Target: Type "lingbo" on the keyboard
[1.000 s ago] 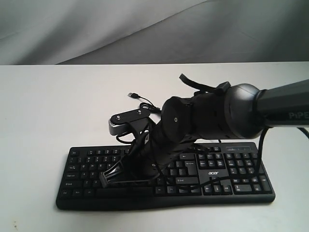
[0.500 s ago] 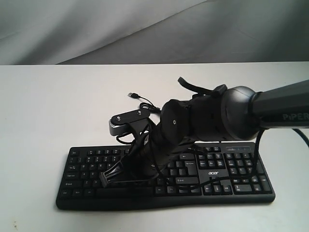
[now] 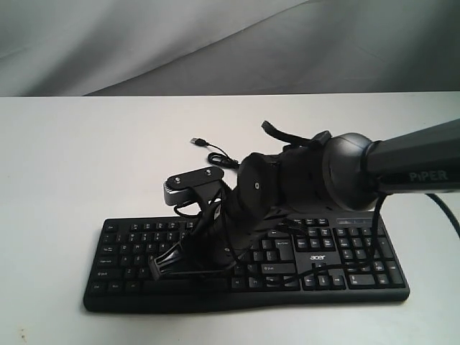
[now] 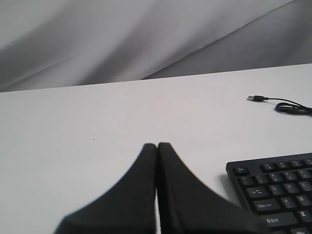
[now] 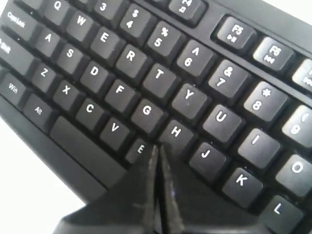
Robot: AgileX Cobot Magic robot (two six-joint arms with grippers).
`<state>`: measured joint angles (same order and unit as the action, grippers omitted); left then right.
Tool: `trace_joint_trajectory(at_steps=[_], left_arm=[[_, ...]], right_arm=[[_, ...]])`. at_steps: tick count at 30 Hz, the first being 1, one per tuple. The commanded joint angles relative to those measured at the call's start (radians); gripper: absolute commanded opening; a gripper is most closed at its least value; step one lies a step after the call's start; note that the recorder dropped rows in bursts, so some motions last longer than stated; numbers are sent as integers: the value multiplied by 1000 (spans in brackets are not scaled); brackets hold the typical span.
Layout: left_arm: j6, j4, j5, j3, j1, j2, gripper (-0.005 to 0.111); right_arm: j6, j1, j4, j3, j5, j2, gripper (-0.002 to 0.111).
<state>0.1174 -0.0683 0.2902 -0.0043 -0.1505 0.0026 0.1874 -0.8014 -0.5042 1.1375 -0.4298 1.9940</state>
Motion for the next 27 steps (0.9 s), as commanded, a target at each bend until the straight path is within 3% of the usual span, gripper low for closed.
trace_joint_trajectory(at_steps=[1, 10, 27], left_arm=[[4, 8, -5, 4, -2, -3, 1], [4, 8, -5, 4, -2, -3, 1], [4, 8, -5, 4, -2, -3, 1]], right_arm=[[-1, 2, 4, -2, -2, -2, 0], [22, 2, 4, 6, 57, -73, 0], [142, -2, -86, 87, 34, 38, 0]])
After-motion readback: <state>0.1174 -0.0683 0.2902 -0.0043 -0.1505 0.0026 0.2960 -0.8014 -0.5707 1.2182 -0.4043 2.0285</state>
